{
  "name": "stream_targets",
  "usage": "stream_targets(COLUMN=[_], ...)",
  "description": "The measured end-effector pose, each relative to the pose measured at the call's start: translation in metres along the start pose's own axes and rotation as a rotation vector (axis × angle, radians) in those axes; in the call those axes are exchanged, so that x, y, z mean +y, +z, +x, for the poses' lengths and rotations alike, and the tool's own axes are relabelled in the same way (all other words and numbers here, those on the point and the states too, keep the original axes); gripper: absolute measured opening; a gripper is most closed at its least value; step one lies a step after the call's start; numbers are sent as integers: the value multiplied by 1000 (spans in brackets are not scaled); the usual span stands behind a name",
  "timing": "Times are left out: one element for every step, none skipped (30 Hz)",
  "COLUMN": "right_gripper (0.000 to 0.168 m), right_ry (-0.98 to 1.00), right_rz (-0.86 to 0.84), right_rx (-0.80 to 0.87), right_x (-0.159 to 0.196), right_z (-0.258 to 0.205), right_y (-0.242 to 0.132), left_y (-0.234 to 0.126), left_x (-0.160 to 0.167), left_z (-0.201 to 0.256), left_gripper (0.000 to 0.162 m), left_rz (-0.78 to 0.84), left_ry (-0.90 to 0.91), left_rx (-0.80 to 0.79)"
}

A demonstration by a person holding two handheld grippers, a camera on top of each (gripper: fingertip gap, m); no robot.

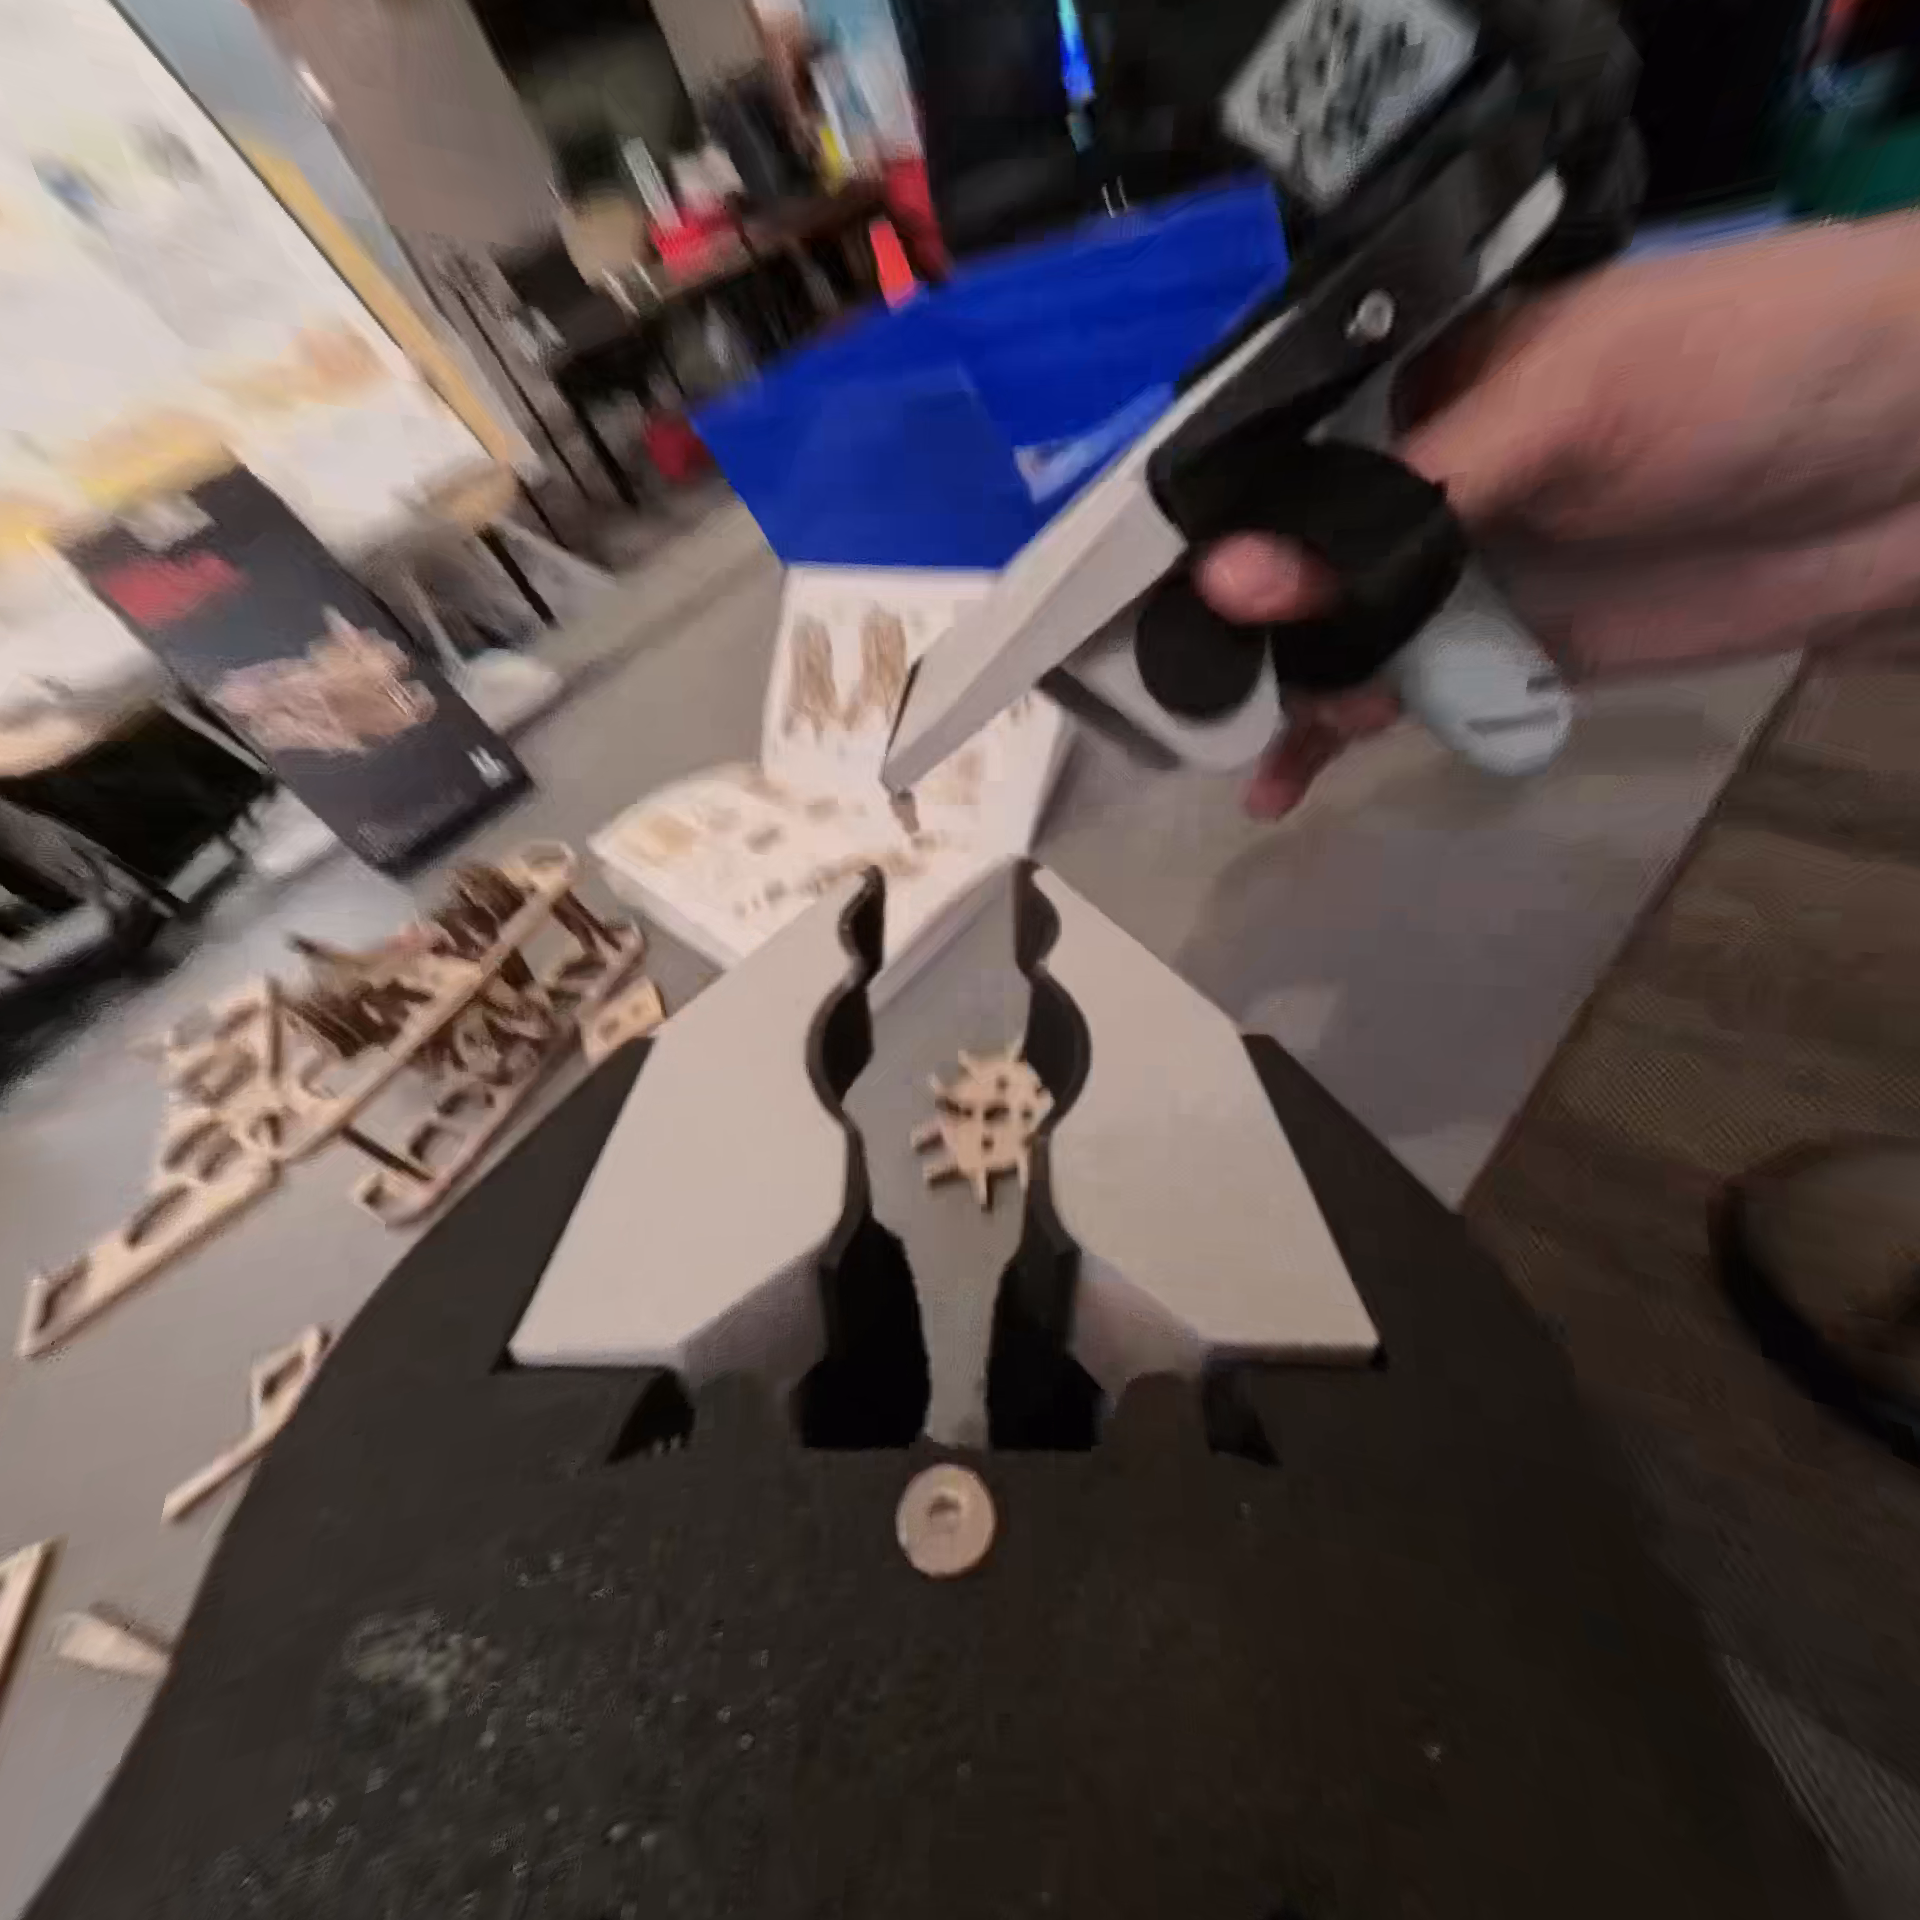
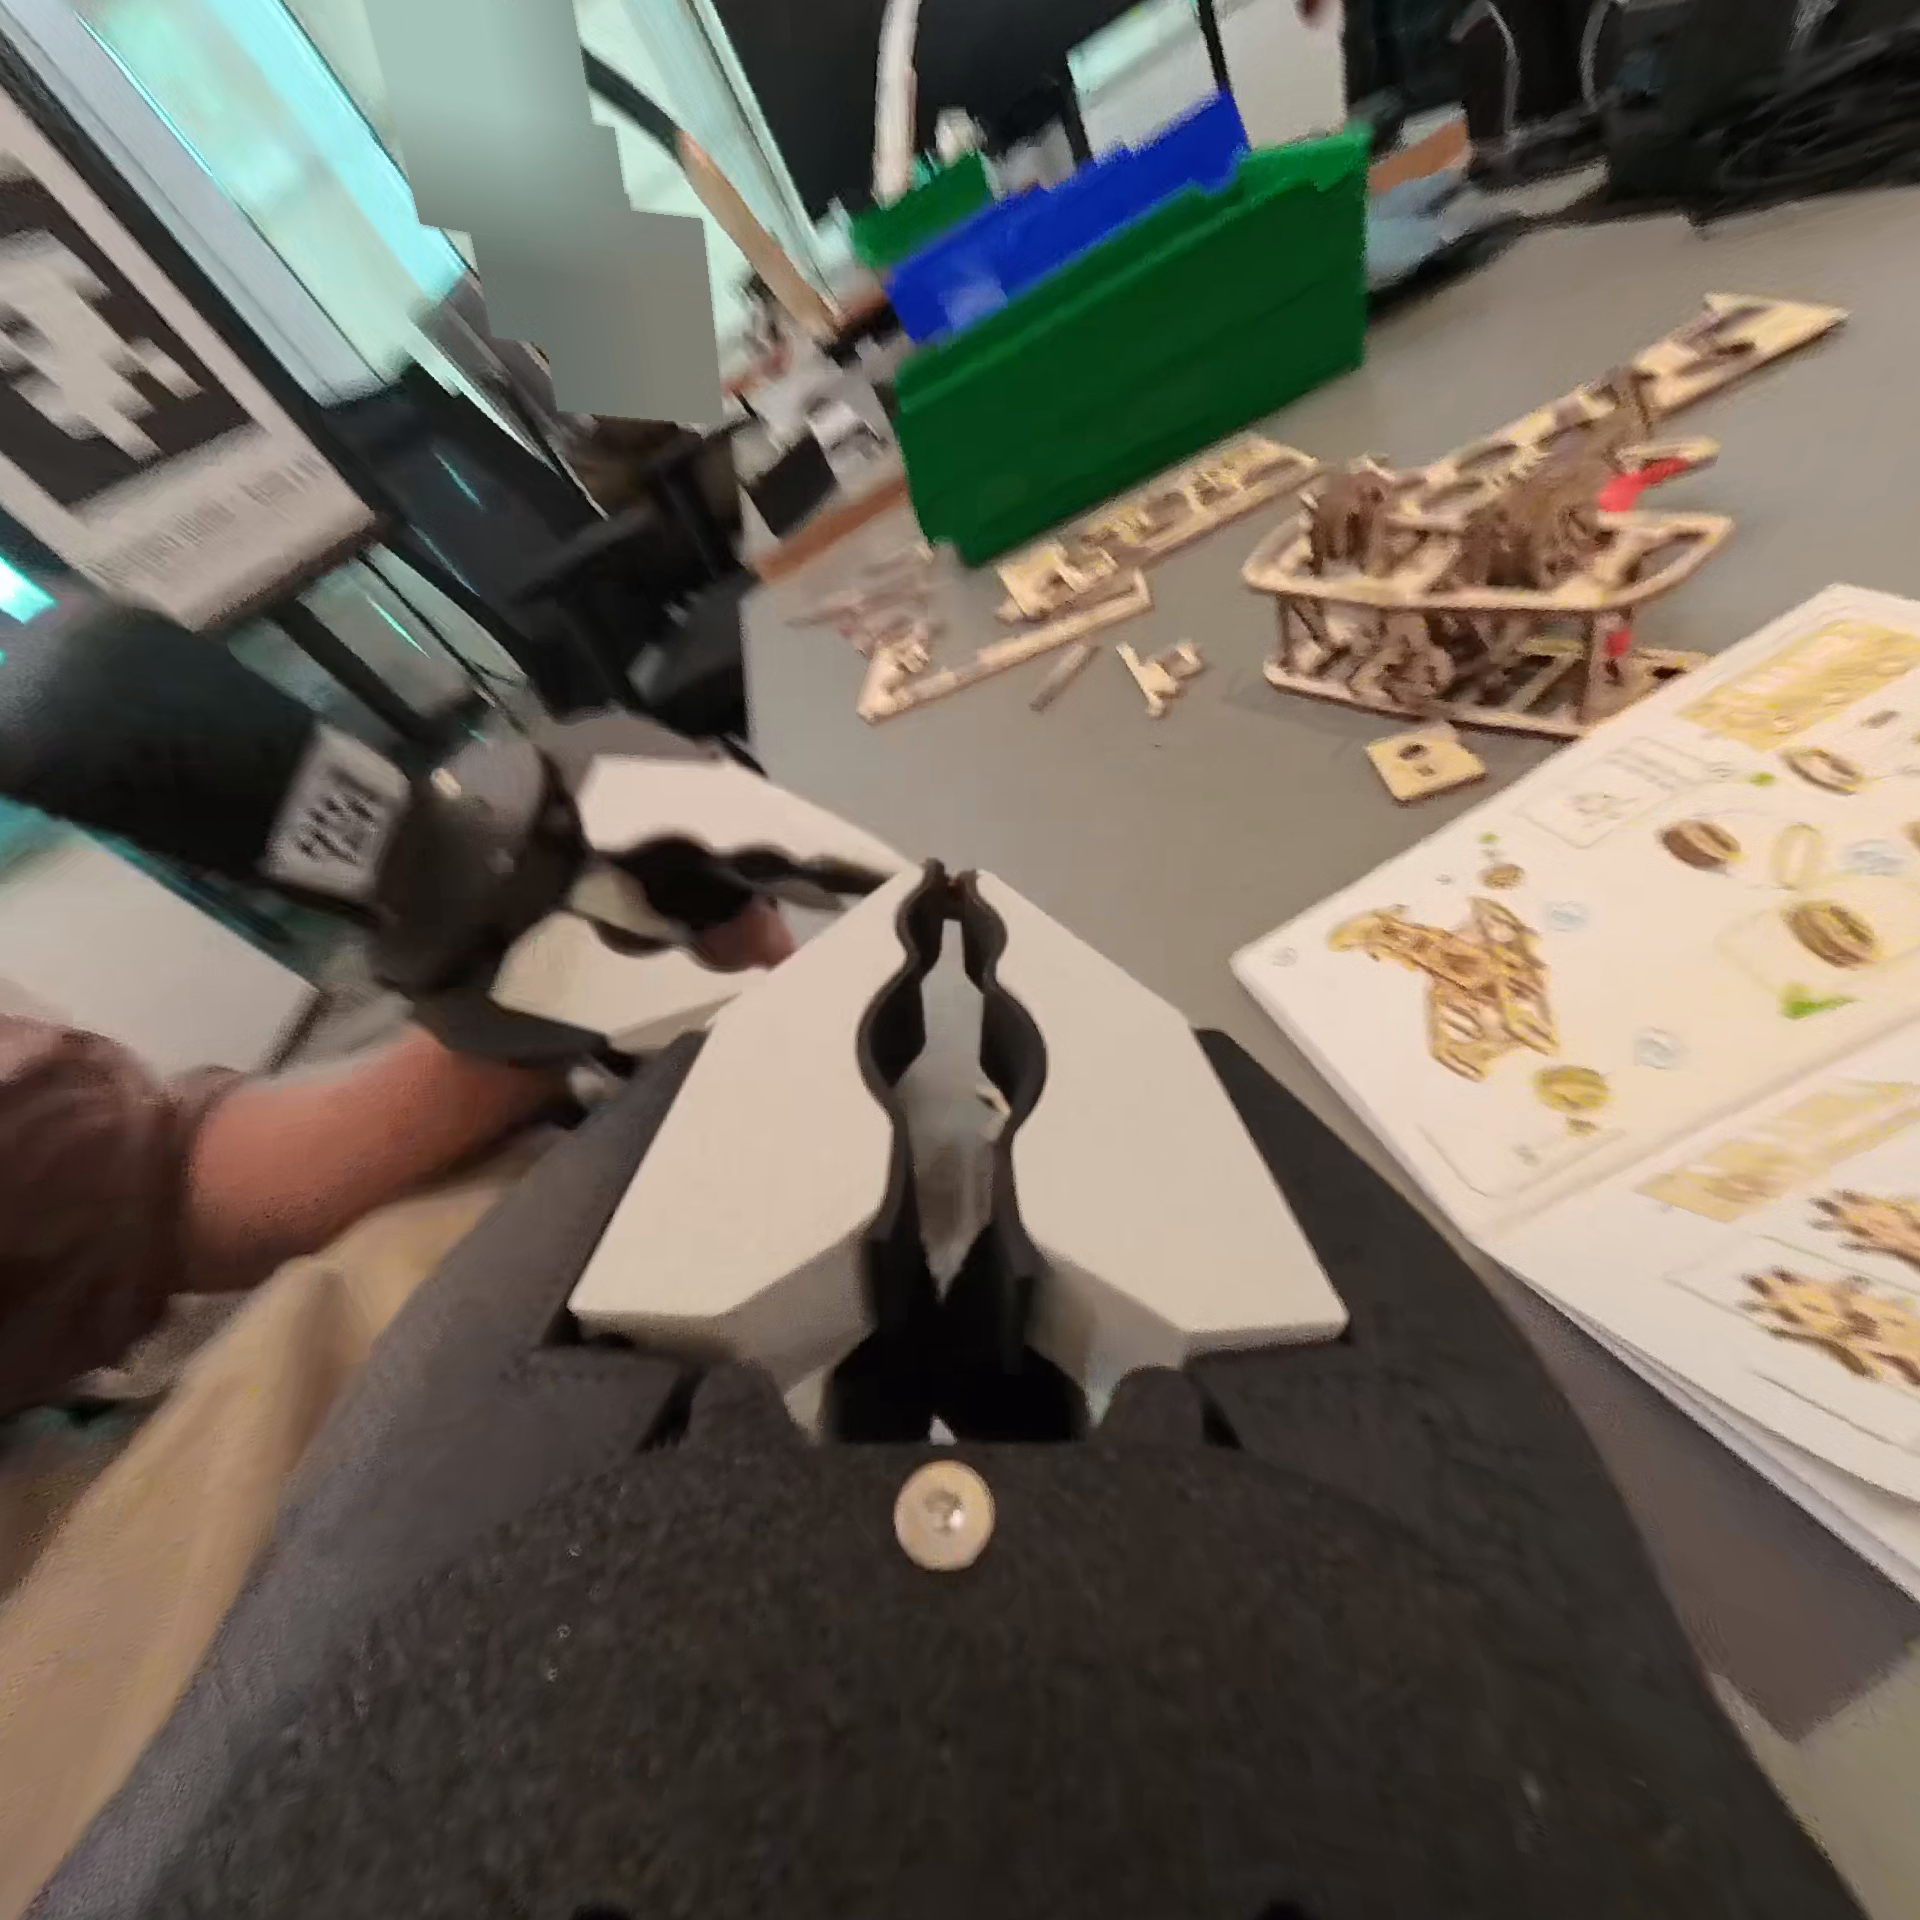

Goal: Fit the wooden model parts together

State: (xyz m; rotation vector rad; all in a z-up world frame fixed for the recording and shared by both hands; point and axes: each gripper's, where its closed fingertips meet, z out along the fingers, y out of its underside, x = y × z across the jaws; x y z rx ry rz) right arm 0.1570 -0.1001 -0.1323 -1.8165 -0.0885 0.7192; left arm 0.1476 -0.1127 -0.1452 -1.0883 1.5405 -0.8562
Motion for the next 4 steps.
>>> stream_targets(right_gripper=[2, 2, 2, 1], right_ry=[-27, -51, -73, -89], right_rz=[-56, -112, -156, -192], right_rx=[26, 43, 68, 95], right_x=[10, 21, 30, 36], right_z=[5, 8, 13, 17], right_y=[3, 6, 10, 13], left_y=[-1, -1, 0, 1], left_x=[10, 21, 31, 40], left_z=[-3, -3, -5, -9], left_gripper=[27, 27, 29, 31], left_rz=[-62, -134, -204, -265], left_ry=[-6, -6, -19, -44], left_rx=[15, 54, 88, 115])
